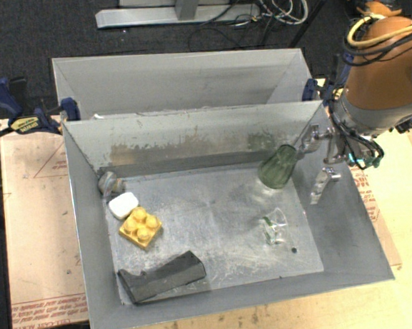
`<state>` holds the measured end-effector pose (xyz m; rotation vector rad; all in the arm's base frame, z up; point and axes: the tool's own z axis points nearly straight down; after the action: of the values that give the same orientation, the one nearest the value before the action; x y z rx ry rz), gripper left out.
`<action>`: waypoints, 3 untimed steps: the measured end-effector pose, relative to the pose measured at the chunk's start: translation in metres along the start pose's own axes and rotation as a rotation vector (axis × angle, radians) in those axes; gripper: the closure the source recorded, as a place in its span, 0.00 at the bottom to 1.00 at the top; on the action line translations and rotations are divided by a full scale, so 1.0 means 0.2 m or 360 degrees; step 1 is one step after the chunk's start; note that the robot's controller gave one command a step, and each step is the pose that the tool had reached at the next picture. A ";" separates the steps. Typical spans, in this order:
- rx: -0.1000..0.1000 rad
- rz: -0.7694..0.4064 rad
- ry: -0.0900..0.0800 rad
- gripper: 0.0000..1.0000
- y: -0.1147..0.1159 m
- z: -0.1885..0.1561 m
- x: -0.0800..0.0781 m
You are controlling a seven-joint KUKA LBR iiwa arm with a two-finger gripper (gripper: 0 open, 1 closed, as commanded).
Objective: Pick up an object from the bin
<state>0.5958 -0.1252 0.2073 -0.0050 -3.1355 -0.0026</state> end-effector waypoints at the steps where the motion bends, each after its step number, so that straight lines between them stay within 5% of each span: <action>1: 0.0002 -0.0005 -0.0013 0.00 0.00 -0.02 -0.01; 2: 0.0004 -0.0087 -0.0021 0.00 0.07 0.25 0.05; 3: -0.0001 -0.0229 -0.0001 0.00 0.08 0.40 0.12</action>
Offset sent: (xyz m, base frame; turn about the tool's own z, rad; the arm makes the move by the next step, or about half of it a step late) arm -0.0222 0.0255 -0.1016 -0.1056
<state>0.5710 -0.1084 0.1279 0.2202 -3.1283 -0.0044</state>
